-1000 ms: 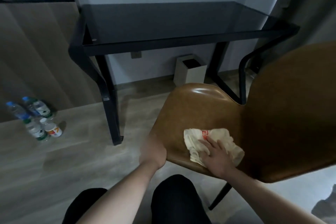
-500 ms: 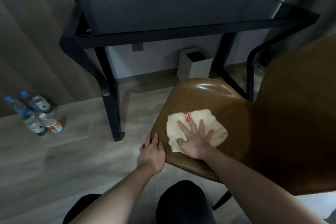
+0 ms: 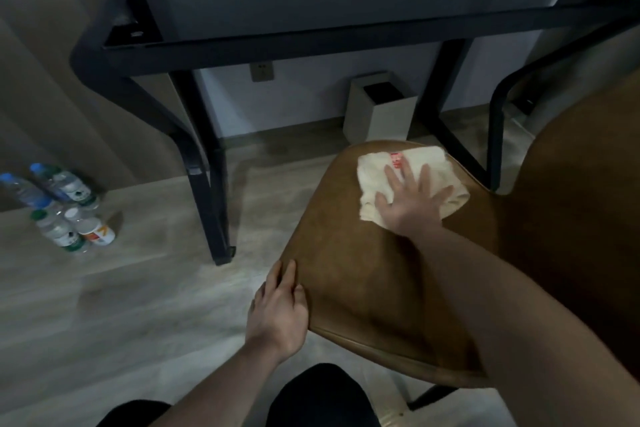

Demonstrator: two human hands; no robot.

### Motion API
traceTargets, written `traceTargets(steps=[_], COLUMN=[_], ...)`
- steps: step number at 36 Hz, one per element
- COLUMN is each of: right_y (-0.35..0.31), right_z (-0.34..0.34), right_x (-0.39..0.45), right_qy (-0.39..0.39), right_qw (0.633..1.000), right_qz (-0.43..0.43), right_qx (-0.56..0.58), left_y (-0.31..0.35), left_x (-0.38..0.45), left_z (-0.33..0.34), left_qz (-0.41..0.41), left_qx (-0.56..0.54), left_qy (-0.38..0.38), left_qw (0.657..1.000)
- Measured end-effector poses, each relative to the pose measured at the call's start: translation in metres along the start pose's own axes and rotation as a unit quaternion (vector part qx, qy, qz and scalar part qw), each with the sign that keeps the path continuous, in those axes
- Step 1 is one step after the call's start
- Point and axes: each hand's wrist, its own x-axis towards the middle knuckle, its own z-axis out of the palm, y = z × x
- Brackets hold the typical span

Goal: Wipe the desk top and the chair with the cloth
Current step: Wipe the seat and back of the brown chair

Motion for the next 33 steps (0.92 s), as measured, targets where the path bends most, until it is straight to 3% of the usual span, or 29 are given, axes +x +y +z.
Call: traceTargets(steps=[7,14,24,29,33], right_y=[0.093,0.062,-0.041,-0.066,-0.064], right_z=[-0.006,-0.011,0.005,0.009,0.011], right_x=[-0.022,-0.005,-0.009,-0.064,-0.111], right_qy=[0.052,0.013,-0.083,-0.121,-0.134], right_qw=[0.989,0.983,0.995,0.982,0.974], right_qz=[0.122,0.152,-0.033,-0.147,-0.177], right_qx=[0.063,0.107,0.038,0.012,0.037], left_y=[0.001,0.002,0.005,0.008,0.011], left_x=[0.001,0.001,0.001,-0.002,-0.007], left_z=[-0.001,-0.001,-0.002,-0.006,-0.008], left_qz=[-0.004,-0.005,-0.009,-0.013,-0.022], left_qx=[0.001,-0.011,-0.012,-0.001,0.001], left_qy=[-0.008,-0.004,-0.004,-0.010,-0.014], left_qw=[1.000,1.000,1.000,1.000,1.000])
